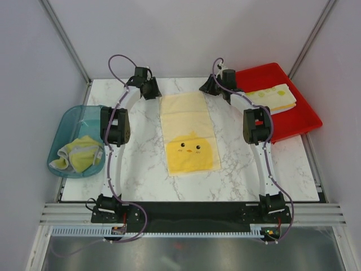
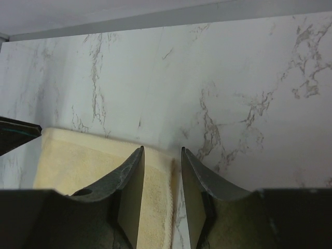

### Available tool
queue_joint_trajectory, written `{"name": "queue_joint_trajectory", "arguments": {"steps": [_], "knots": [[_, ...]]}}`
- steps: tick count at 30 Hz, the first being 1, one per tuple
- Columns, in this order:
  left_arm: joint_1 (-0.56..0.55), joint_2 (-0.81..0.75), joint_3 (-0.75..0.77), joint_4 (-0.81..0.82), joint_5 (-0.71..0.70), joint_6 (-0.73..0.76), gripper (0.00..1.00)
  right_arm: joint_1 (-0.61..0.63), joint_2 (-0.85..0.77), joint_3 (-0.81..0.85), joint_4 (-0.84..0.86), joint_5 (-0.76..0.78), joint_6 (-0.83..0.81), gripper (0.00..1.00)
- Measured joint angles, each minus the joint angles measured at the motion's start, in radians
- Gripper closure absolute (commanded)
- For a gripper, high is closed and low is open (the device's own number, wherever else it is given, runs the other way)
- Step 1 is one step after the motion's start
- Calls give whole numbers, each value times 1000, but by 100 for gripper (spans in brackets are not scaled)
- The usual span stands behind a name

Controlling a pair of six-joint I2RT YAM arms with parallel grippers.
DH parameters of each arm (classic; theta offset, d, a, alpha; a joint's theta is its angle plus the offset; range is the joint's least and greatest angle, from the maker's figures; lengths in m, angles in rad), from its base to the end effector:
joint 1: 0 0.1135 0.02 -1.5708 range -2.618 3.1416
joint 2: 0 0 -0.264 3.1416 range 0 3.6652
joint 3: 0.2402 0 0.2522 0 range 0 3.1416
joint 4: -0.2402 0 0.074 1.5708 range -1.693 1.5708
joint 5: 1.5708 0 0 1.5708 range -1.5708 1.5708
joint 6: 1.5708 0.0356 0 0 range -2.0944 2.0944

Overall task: Fold and stack the towels
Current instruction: Fold the towel

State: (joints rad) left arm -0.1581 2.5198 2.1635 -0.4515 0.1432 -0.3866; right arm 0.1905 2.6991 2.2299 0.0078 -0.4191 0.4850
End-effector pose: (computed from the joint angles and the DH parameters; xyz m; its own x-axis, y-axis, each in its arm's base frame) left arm 0.5528 -0.0933 0.1591 -0.7566 -0.2573 -0.6012 -0.0346 0.9338 -0.3561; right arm 0.5860 0.1278 0.1219 -0.6342 0.3114 -0.7077 -0.2657 0.7718 0.5777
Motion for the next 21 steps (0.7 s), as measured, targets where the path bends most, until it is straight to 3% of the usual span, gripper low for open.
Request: {"name": "queue_joint_trajectory", "arguments": {"steps": [9,15,18,21], "knots": [[2,40,48,24,77,-2,65,0,15,0,39,-30,25,58],[2,44,47,26,100,-2,67,0,16,-5,43,-50,21,58],[2,44,45,26,108,-3,73,0,8,-30,68,-56,4,58],[2,46,45,27,125,-5,89,0,-10,-56,70,-58,-16,59]]}}
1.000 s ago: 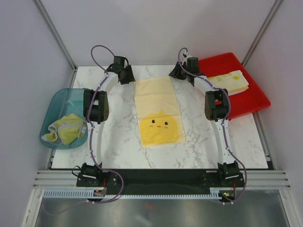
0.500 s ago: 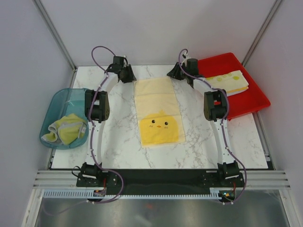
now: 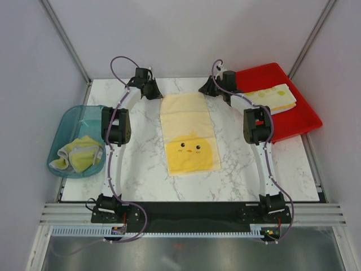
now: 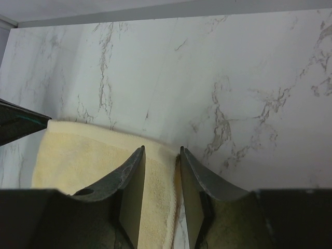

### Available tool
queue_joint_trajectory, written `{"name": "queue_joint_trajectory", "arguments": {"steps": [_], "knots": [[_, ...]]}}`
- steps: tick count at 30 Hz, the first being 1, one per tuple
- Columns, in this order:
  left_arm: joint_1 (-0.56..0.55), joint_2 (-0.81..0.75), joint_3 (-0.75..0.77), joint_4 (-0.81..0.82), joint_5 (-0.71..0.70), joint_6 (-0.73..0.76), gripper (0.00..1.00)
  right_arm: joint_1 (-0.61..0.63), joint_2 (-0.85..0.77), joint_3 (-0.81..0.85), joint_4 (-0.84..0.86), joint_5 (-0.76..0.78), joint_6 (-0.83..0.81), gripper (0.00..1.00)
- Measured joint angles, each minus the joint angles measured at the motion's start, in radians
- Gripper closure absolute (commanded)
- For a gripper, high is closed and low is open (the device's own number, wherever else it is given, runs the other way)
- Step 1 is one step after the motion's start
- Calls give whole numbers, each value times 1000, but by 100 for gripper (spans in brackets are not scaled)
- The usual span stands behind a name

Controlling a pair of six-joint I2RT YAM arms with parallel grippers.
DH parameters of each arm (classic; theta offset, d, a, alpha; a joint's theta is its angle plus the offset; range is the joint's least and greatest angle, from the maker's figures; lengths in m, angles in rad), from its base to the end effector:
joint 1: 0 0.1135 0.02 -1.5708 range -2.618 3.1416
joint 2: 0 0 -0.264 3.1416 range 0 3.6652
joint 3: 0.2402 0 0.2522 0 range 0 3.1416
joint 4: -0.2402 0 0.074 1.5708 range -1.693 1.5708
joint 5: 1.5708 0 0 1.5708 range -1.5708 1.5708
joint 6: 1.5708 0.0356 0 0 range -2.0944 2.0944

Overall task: Fold and stack the towels
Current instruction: Fold the towel

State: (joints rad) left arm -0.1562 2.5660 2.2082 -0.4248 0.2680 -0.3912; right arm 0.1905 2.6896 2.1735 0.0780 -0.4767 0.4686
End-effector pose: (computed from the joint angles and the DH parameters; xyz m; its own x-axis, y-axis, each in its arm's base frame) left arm 0.5603 -0.0978 0.1512 -0.7718 -0.2507 -0.5843 0.0446 0.8954 -0.4430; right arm 0.5819 0.1289 0.1153 -0.6319 0.2868 -0.7200 -0.3260 0.7445 0.5827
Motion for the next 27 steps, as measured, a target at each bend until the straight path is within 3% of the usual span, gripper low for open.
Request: {"name": "queue_joint_trajectory", "arguments": {"steps": [1,2,4,5,7,16,27], "knots": [[0,1,0,0,4,0,98,0,-5,-7,0,-1,-5,60],[0,2,0,0,6,-2,98,0,-6,-10,0,-2,-10,61],[0,5,0,3,11,-3,98,0,-7,-14,2,-3,-16,72],[0,5,0,4,15,-3,98,0,-7,-17,2,-5,-19,78],[0,6,0,6,26,-3,98,-1,-7,-20,-5,-4,-21,100],[12,-16,-18,34,160,0,98,-4,-51,-61,-27,-21,-51,100],[5,-454,-467,164,232,39,98,-13,-565,-505,65,-42,-153,100]]}}
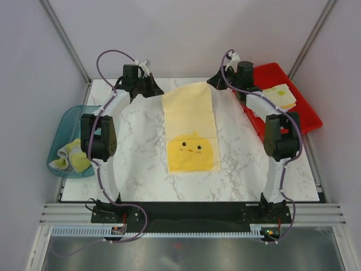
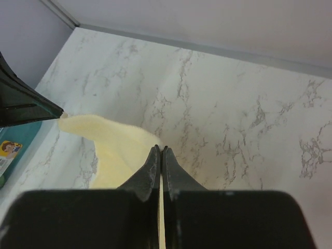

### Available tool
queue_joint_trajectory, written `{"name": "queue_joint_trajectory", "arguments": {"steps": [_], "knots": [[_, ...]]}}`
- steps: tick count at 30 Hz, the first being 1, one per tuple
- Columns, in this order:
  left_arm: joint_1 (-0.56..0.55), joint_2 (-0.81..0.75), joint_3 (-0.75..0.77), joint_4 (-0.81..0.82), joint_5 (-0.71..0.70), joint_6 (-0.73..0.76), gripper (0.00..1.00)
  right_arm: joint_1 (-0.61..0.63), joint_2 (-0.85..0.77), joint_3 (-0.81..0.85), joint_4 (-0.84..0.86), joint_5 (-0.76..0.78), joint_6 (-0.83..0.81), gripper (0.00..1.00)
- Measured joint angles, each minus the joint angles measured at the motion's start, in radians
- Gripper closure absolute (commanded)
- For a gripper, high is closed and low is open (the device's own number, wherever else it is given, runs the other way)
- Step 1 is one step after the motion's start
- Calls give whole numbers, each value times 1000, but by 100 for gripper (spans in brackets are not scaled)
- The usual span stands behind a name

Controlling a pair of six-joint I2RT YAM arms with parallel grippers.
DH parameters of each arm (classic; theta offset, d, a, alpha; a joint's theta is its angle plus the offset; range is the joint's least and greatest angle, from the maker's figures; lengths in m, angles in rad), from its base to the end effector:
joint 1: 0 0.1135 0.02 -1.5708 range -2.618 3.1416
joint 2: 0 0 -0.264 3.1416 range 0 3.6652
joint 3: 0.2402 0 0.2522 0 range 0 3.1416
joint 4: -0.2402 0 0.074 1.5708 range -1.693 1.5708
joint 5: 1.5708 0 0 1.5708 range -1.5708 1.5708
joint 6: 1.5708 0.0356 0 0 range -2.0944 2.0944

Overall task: Fold and stack the towels
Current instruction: Fold the towel

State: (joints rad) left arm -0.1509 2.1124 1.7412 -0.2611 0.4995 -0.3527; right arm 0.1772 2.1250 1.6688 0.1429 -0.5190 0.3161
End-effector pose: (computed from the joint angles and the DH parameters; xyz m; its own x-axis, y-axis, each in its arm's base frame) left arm 0.4829 -0.0907 0.2446 -0.7259 -0.1963 -0.6592 0.2805 0.7906 -0.5443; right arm 0.4941 0.1064 0.2516 -0.4803 0.1882 -0.8567 -0.4926 0.7502 0.4410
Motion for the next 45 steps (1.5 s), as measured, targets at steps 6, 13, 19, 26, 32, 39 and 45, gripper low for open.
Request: {"name": "queue_joint_trajectory", "arguments": {"steps": [6,13,19,26,32,39,45], "knots": [[-33,-205,-245,55,9,24,98,-4,-241,-288,69,-4,-40,100],[-119,-423,-549,79,-13,25,98,-4,-440,-617,57,11,-25,100],[-199,-624,-761,100,-75,18,98,-2,-633,-850,67,27,40,100],[-259,-733,-878,106,-166,-3,98,20,-806,-987,59,43,101,100],[-259,-780,-945,98,-237,-22,98,103,-869,-1052,47,49,108,100],[-259,-833,-952,91,-256,-28,98,114,-887,-1100,-9,84,106,100],[-262,-875,-938,70,-254,-34,98,114,-912,-1091,-56,116,98,100]]}}
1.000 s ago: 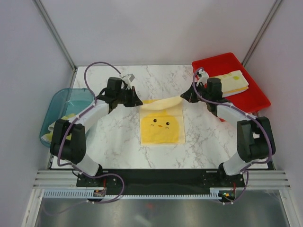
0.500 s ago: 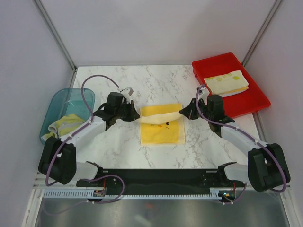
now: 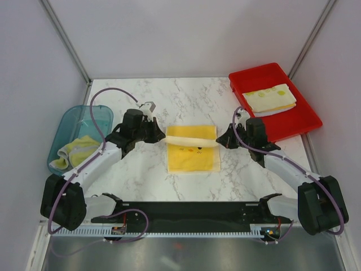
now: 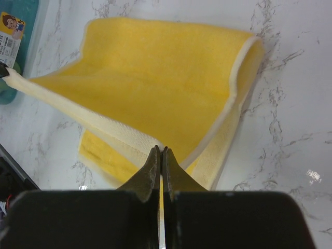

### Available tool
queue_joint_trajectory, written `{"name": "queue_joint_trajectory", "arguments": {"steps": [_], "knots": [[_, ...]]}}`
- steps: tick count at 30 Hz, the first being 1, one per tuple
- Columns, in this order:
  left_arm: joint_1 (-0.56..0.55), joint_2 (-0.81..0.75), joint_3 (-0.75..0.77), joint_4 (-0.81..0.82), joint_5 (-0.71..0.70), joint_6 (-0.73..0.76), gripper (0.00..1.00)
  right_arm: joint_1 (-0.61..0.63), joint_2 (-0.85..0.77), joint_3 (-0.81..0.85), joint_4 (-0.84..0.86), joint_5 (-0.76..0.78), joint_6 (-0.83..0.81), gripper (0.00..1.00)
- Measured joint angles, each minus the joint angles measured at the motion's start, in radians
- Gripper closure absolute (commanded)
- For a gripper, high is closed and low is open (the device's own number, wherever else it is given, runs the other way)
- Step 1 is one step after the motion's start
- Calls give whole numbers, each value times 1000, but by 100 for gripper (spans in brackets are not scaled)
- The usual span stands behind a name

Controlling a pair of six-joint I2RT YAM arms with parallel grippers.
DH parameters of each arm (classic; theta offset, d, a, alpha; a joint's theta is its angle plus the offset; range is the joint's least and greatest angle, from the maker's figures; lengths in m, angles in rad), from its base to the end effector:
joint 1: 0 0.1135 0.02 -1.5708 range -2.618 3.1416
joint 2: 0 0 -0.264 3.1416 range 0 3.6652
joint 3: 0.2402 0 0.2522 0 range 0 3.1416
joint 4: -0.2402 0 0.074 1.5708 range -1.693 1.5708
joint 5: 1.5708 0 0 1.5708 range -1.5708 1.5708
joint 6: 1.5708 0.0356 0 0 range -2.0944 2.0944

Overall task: Fold and stack the towels
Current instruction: Fold the towel

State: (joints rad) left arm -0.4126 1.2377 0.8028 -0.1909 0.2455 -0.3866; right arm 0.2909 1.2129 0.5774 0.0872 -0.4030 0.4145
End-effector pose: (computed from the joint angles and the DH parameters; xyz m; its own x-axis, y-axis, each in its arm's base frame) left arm 0.2430 -0.1158 0.2506 -0.7117 -0.0877 -0.6970 0.3251 0.8384 -0.4374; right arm 0.2368 0.0855 0.2080 -0.6924 0.1794 -0.6988 -0.3339 0.7790 0.5308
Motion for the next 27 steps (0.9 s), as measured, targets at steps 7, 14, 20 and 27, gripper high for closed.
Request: {"name": "queue_joint_trajectory", "arguments": {"steps": [7,14,20,27], "knots": [[-7,-5,50,-20,0,1,98,0,-37,34,-49,28,-21,100],[-53,-5,11,-39,9,-1,98,0,-67,32,-99,36,-26,100],[-108,-12,-73,-56,-3,-13,98,0,-89,-7,-122,42,-24,100],[-124,-36,-140,-58,-21,-38,98,3,-88,-95,-107,24,15,100]]}}
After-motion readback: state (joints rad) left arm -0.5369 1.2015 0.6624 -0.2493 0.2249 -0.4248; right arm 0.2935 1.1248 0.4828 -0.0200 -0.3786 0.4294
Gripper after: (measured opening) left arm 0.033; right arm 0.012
